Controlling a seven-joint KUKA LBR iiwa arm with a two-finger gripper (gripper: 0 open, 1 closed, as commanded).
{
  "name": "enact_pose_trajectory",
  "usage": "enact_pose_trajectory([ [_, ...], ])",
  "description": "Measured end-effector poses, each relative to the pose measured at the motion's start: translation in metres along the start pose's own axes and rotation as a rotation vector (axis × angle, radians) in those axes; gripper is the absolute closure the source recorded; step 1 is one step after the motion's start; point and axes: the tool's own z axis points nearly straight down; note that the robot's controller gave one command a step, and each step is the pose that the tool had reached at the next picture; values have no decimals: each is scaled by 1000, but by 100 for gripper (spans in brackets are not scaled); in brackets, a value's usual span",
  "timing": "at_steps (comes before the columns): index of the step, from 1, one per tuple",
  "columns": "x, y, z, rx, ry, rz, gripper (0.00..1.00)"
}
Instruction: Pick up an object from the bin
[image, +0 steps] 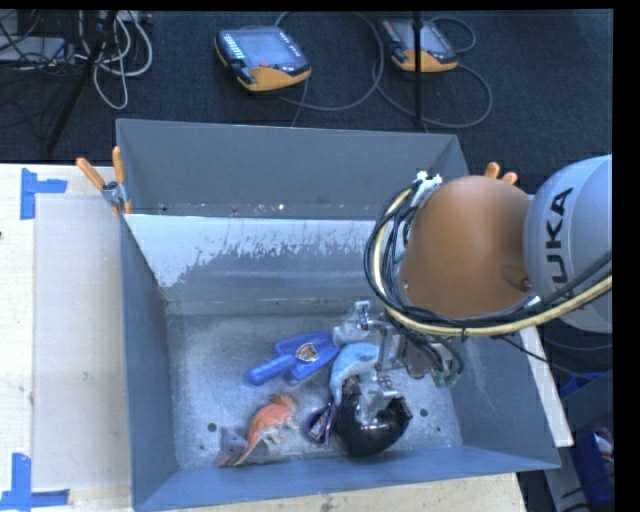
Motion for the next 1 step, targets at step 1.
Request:
enact_pose_trajectory([
  [1, 0, 0, 0, 0, 0, 0, 0],
])
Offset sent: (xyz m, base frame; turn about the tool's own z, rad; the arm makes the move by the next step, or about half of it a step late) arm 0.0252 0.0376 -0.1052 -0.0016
